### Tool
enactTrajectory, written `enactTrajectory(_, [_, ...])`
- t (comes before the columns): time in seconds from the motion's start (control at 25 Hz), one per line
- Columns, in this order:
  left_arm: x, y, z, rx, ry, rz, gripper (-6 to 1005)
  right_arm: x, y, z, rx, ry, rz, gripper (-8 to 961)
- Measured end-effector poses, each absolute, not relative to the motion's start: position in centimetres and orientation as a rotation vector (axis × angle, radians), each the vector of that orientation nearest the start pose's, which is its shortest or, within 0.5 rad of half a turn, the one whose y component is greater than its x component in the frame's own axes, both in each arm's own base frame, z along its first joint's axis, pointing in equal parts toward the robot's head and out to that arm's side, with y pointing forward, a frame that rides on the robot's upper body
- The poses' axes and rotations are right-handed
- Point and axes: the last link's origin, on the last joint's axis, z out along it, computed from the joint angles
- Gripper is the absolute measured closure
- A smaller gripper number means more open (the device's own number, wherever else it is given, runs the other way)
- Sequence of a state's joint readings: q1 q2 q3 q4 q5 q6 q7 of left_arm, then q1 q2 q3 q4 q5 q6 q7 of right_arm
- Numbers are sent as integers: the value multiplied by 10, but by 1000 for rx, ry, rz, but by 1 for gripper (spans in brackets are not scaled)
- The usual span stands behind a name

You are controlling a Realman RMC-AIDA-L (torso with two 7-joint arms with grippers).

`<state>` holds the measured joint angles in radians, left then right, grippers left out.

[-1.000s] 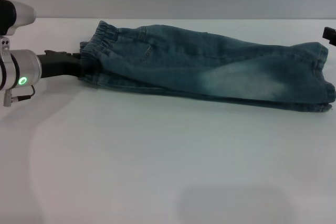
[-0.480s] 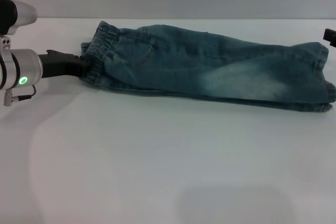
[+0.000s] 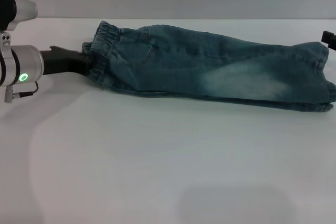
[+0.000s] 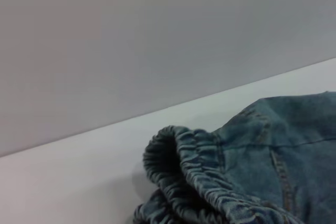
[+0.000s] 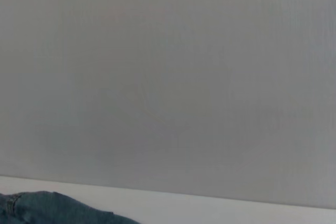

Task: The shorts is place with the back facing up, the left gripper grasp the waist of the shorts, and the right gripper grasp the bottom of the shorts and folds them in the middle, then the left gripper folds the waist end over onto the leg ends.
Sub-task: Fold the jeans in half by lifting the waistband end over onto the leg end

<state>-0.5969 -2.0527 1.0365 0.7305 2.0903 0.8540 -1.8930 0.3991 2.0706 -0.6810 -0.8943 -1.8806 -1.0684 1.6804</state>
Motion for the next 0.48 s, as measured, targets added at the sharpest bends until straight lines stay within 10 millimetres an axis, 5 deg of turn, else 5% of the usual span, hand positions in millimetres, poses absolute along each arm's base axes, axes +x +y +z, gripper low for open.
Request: enactTrajectory(0.48, [-215, 416, 19, -2442, -766, -388, 954, 321, 384, 71, -2017, 923, 523, 439])
